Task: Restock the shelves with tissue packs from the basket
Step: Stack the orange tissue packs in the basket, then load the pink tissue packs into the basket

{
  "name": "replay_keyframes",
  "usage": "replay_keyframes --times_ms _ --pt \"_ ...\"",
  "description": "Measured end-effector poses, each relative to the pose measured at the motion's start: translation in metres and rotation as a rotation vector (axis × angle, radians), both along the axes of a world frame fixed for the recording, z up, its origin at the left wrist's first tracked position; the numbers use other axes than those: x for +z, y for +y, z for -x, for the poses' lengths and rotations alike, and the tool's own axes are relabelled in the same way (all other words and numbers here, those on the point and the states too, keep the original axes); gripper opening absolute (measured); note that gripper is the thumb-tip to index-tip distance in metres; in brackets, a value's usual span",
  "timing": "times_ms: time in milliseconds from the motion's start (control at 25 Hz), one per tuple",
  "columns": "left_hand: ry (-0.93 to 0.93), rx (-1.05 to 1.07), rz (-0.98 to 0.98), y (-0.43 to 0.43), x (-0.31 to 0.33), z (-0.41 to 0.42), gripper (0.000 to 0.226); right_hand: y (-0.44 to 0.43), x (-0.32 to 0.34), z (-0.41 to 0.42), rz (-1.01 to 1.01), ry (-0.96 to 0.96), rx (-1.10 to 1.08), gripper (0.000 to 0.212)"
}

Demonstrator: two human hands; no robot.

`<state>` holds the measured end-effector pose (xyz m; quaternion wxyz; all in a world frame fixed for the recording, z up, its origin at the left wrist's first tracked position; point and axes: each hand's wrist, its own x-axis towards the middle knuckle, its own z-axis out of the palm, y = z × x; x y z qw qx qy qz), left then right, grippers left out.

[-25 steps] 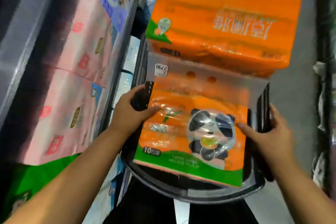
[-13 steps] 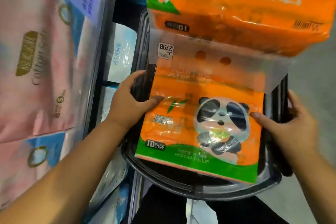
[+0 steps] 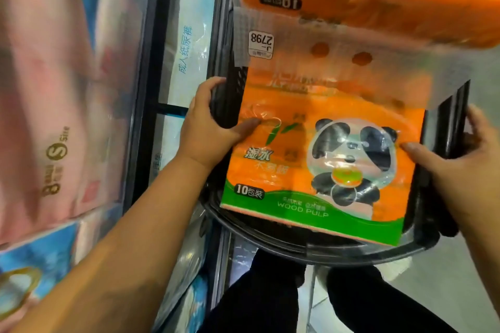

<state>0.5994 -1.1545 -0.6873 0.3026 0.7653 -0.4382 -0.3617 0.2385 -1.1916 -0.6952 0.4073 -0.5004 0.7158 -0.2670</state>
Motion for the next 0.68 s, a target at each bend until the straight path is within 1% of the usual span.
replay_keyframes --times_ms 120,200,320,440,480,560,680 --pt "-0.021 0.0 -0.042 0.001 0.002 0.002 0.091 0.002 0.002 -0.003 -0.006 0.012 0.004 0.111" --pt "-0.103 -0.02 -0.088 0.004 0.007 0.007 0.097 0.002 0.003 -0.004 -0.055 0.068 0.042 0.112" --pt "-0.241 -0.073 -0.177 0.007 0.024 0.023 0.098 0.004 0.014 -0.003 -0.108 0.187 0.142 0.11" --pt "-0.374 -0.238 -0.262 0.017 0.051 0.037 0.1 0.011 0.039 -0.01 -0.208 0.339 0.249 0.103" --pt "-0.384 -0.302 -0.278 0.022 0.061 0.04 0.1 0.014 0.048 -0.013 -0.243 0.365 0.292 0.103" --pt "-0.383 -0.414 -0.293 0.032 0.095 0.051 0.097 0.025 0.078 -0.011 -0.274 0.377 0.354 0.107" --pt "-0.414 -0.577 -0.256 0.039 0.156 0.072 0.09 0.044 0.141 -0.004 -0.321 0.382 0.341 0.105"
